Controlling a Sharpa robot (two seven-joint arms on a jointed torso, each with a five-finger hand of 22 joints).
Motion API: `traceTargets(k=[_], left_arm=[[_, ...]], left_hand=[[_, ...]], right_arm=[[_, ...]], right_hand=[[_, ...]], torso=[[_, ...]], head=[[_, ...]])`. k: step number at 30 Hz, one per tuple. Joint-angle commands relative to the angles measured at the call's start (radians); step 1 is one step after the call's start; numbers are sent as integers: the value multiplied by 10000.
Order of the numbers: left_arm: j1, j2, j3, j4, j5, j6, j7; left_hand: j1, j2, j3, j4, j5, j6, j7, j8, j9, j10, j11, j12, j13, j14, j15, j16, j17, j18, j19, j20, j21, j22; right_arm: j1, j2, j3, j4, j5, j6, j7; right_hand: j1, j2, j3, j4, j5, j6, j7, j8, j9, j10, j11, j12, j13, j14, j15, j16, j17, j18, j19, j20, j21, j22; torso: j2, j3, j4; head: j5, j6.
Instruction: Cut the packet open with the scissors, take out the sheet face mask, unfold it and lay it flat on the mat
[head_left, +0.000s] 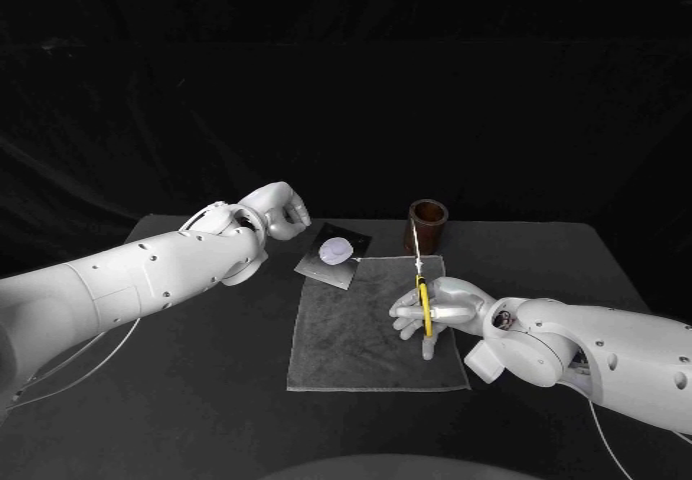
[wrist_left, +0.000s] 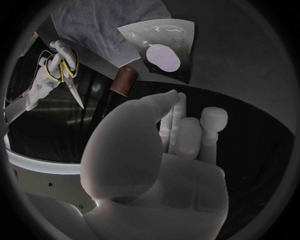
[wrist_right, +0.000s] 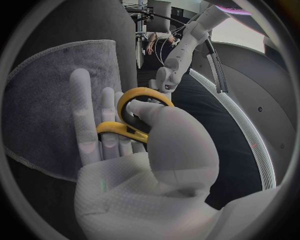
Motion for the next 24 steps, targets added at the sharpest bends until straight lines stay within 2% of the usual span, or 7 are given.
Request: traceTargets(k=[1, 9, 13, 15, 17, 21, 24], left_arm=[[137, -221, 39, 437, 189, 417, -164], [283, -547, 78, 957, 362, 984, -659], [298, -336, 66, 696, 984, 1070, -1136], [292, -219, 45, 541, 1172, 1063, -1275], [270, -7, 3, 229, 1458, 1032, -1449], [163, 440, -66, -520, 2027, 1266, -1924], [57, 801, -96, -1155, 2552, 1614, -2224]], left_hand=[[-124, -3, 2, -67, 18, -49, -27, -4, 16, 687, -349, -41, 31, -3, -52, 34, 16, -65, 52, -40, 60, 25], [-231, 8, 46, -120, 19, -82, -14, -10, 54, 677, -342, -63, 44, -50, -46, -16, -116, -42, -33, -40, 13, -93], [-1073, -320, -415, 124, 3, -717, 186, -329, 66, 70, -129, -363, 42, -740, 147, -716, -1813, 172, -1054, 72, -707, -1533], [-1819, -691, -897, 548, 47, -1305, 434, -657, -33, -430, 134, -640, -45, -1514, 363, -1485, -3577, 375, -2117, 207, -1518, -3053], [-2151, -700, -1497, 978, 21, -1729, 523, -891, -53, -842, 264, -770, -68, -2594, 570, -2574, -5029, 405, -2477, 481, -2287, -3478], [-1979, -426, -2731, 1637, -15, -2135, 513, -1099, -41, -1163, 343, -673, -23, -3519, 696, -3921, -5513, 460, -2826, 731, -3769, -4360], [-1570, 22, -5143, 2466, 4, -2308, 683, -1191, -18, -1501, 467, -568, -32, -3038, 754, -4292, -5569, 480, -2116, 768, -4455, -4885]], right_arm=[[3, 3, 12, 6, -95, -63, 65], [4, -2, 12, 1, -129, -107, 21], [4, 6, 13, 4, -135, -104, 10], [4, 13, 13, 2, -136, -100, 8], [4, 22, 13, 2, -137, -96, 6], [4, 35, 13, 2, -139, -88, 3], [4, 38, 13, 0, -141, -82, -1]], right_hand=[[114, 518, 46, -10, -16, 10, 69, -33, 10, 390, 17, 5, 10, -41, -30, 63, 17, 629, -81, 9, -46, -12], [114, 518, 46, -10, -16, 10, 69, -33, 10, 390, 17, 5, 10, -41, -30, 63, 17, 629, -81, 9, -46, -12], [114, 518, 46, -10, -16, 10, 69, -33, 10, 390, 17, 5, 10, -41, -30, 63, 17, 629, -81, 9, -46, -12], [114, 518, 46, -10, -16, 10, 69, -33, 10, 390, 17, 5, 10, -41, -30, 63, 17, 629, -81, 9, -46, -12], [114, 518, 46, -10, -16, 10, 69, -33, 10, 390, 17, 5, 10, -41, -30, 63, 17, 629, -81, 9, -46, -12], [113, 517, 47, -13, -16, 11, 69, -33, 11, 390, 17, 4, 10, -41, -30, 62, 19, 629, -80, 9, -50, -15], [108, 515, 51, -30, -16, 12, 69, -35, 15, 389, 17, 2, 12, -43, -30, 59, 34, 631, -70, 11, -72, -29]], torso=[[7, -5, 3], [24, -10, -6], [14, 4, -13], [17, 0, -22], [22, -9, -25], [26, -2, -46], [33, -5, -42]], head=[[-2, 60], [35, 167], [65, 185], [73, 192], [101, 204], [120, 183], [115, 163]])
